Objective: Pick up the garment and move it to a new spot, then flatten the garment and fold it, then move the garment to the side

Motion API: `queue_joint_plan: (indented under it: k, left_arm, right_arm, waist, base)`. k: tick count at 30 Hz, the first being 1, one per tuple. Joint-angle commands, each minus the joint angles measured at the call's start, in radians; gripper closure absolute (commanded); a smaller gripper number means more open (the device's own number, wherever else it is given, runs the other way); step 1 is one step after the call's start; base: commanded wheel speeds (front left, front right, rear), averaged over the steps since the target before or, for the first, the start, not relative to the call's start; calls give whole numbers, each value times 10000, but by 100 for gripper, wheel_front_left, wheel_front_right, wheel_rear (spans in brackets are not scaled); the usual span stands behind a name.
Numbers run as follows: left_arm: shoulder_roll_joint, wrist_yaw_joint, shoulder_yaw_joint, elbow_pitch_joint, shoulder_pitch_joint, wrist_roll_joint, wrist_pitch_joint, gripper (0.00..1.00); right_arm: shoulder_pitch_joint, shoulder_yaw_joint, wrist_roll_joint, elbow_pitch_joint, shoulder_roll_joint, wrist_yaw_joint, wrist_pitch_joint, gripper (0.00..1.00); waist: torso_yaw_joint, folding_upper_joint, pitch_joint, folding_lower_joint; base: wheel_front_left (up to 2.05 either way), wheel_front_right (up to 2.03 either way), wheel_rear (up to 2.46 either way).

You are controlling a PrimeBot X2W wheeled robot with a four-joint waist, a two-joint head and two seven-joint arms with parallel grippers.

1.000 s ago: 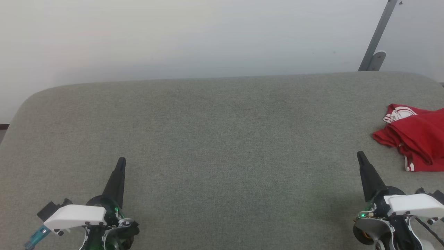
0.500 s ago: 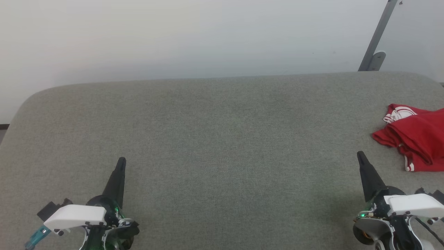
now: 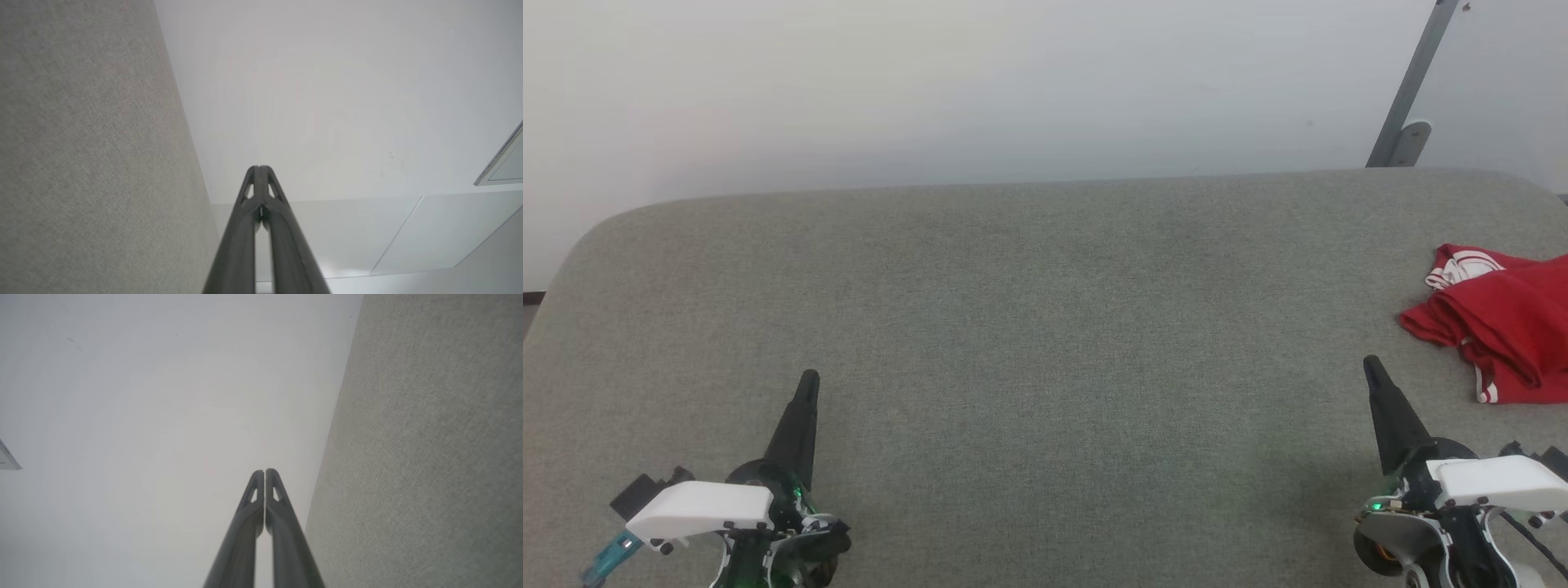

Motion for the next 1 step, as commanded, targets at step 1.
queue_joint_plan:
  k: [1]
  left_arm:
    - [-25,-4,-3,-9,-111,-30,34,100]
  right_arm:
    - [-47,-5,42,17,32,0,30,100]
  waist:
    - [0,-1,0,0]
  base:
    - [0,0,0]
